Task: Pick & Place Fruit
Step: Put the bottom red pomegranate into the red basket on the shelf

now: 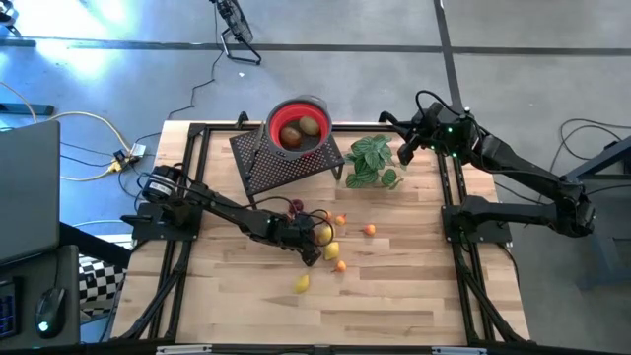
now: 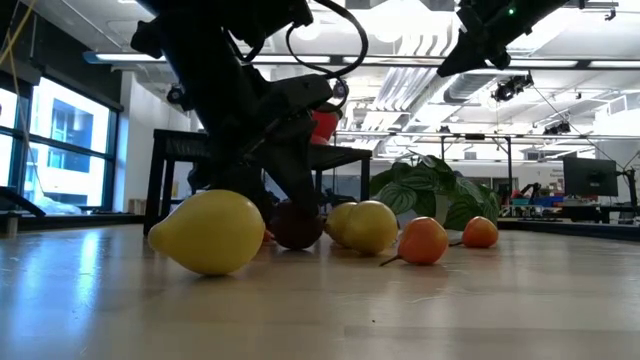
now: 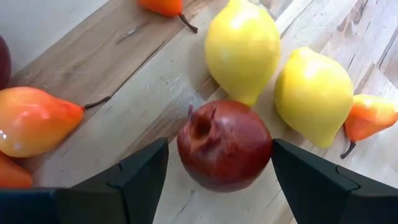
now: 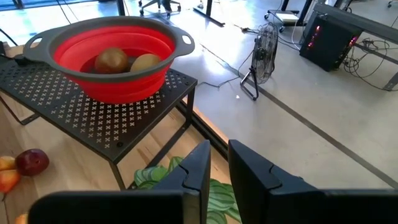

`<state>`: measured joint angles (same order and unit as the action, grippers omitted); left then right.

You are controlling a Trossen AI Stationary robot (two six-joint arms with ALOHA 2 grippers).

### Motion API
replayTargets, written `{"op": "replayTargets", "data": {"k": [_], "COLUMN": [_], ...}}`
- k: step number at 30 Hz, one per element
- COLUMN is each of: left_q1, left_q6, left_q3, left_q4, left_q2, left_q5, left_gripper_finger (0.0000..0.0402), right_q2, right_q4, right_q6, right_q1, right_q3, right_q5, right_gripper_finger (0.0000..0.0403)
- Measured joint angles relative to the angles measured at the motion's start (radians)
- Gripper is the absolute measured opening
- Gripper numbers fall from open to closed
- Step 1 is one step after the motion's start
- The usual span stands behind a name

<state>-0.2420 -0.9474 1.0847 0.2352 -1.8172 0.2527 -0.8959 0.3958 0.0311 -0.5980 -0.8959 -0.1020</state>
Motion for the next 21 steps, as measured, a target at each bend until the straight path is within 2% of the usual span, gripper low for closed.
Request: {"op": "replayTargets", "data": {"k": [21], "left_q1": [0.034], "left_q6": [-0.003], "left_q3": [0.002], "left_q4": [-0.008], "left_q2": [-0.013], "left_q5": [0.047], "left_gripper_finger": [0.0278], "right_q2": [0.0], "right_q4": [-0.003], "right_q6": [0.0], "right_q1": [0.0], "right_q3": [0.0], "right_q5": [0.0], "right_gripper_finger": [0.005]}}
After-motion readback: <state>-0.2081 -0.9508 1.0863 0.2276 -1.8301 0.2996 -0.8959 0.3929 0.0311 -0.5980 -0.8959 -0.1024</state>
